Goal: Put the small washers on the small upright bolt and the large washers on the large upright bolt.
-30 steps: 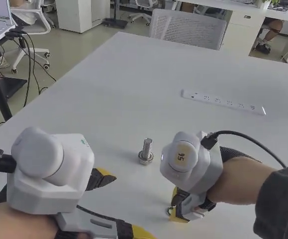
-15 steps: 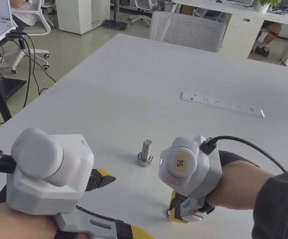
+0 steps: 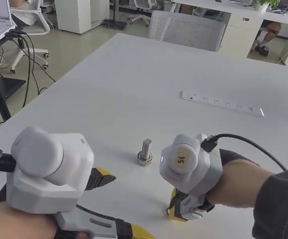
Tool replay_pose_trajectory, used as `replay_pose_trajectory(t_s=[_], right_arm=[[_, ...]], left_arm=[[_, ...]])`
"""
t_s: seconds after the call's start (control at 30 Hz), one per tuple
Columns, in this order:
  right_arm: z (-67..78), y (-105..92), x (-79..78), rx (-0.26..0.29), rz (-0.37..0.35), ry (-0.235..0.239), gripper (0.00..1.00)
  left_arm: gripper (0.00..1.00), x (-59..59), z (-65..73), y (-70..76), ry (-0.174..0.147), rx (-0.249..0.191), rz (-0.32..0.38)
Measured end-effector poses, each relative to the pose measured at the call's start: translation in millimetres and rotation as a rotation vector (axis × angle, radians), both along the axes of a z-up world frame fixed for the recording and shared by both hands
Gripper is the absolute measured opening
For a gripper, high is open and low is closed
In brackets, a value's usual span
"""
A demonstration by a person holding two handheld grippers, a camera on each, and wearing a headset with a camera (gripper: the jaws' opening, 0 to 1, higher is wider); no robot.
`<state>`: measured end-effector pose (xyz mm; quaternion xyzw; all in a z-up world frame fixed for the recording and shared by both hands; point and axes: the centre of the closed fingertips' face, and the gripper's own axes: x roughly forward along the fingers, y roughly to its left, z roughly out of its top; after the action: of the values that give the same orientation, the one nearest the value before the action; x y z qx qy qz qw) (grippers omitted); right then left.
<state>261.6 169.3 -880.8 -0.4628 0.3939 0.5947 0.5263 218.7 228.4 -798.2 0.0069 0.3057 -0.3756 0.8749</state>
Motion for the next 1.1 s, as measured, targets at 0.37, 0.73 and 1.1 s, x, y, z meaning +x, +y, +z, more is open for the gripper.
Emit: replay_pose_trajectory(t_s=[0.37,0.73,1.1], right_arm=[[0.4,-12.8,5.2,-0.013,-0.032,0.006,0.13],[4.1,-36.4,11.3,-0.020,-0.091,0.008,0.13],[8.9,-69.8,22.0,-0.029,-0.171,0.002,0.13]], left_arm=[[0.82,0.5,0.5,0.2,-0.001,-0.001,0.001],[0.82,-0.5,0.4,-0.7,0.001,-0.001,-0.006],[0.82,-1.8,-0.5,-1.7,0.005,0.001,-0.012]])
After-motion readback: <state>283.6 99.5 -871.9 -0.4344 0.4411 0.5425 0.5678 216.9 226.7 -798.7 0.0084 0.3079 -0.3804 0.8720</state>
